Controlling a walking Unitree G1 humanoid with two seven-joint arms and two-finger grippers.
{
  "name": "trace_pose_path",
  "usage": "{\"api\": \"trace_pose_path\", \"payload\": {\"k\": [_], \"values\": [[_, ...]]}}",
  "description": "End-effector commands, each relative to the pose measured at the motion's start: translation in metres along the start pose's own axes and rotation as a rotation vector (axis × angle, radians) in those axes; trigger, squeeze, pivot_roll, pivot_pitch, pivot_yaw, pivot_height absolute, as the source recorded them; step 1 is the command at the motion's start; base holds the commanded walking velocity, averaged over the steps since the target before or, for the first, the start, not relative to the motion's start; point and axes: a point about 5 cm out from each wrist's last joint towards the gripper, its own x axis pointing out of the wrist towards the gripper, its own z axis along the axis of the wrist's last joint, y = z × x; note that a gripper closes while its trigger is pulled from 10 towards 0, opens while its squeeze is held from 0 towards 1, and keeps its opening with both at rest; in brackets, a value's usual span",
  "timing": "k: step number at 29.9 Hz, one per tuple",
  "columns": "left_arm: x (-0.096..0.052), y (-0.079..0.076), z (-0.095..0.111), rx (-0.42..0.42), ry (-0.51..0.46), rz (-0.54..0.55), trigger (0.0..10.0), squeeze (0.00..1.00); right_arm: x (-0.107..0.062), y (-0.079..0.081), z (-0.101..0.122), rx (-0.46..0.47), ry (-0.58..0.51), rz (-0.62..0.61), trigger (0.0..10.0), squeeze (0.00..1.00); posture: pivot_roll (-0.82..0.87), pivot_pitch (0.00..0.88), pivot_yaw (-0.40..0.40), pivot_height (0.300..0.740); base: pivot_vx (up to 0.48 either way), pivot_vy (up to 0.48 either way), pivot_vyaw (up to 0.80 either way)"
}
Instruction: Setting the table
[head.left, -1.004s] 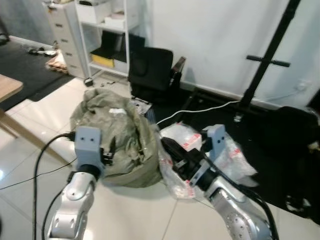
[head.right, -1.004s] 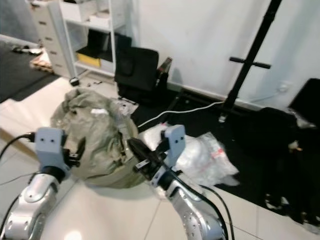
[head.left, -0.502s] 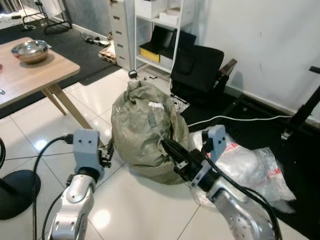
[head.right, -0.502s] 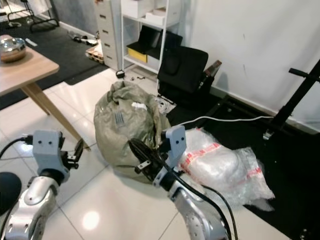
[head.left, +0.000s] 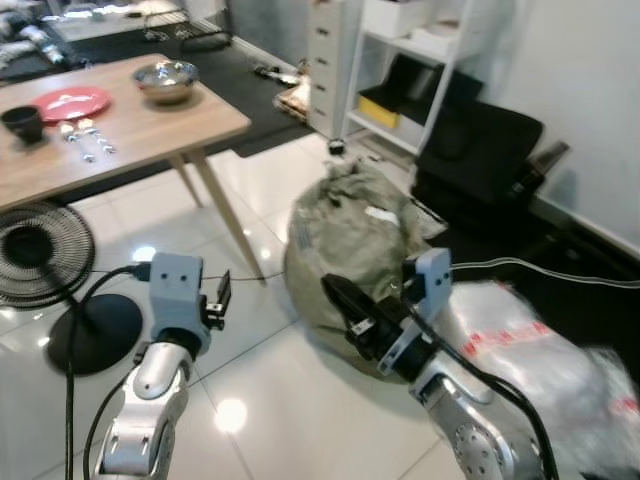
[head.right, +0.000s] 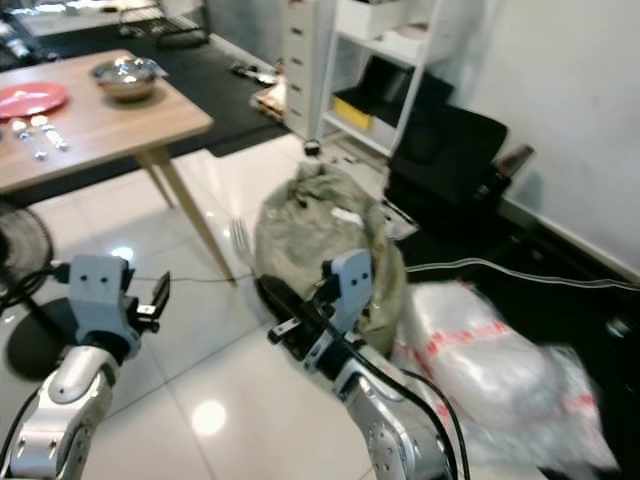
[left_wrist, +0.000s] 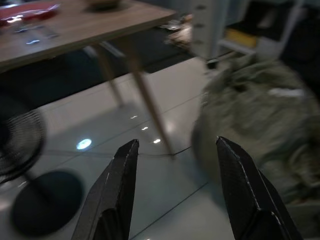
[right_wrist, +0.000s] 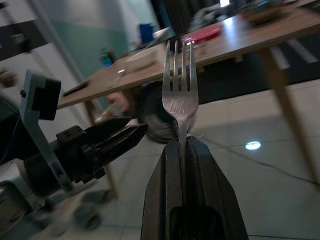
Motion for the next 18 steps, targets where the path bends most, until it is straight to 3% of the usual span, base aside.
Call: {"api": "trace_pose_path", "payload": {"k": [1, 18], "values": [[-0.0007, -0.0002, -0.0019, 0.008, 0.009, 0.004, 10.0, 0.00, -0.0017, -0.0005, -0.0004, 0.006, 0.000, 0.000, 10.0, 0.00, -0.06, 0.000, 0.072, 0.740, 0.000, 0.000, 0.73], [0.0008, 0.0041, 0.0020, 0.012, -0.010, 0.056, 10.0, 0.00, -0.0006, -0.0005, -0.0004, 0.005, -0.004, 0.002, 10.0, 0.00, -0.06, 0.000, 0.066, 0.740, 0.000, 0.000, 0.72]]}}
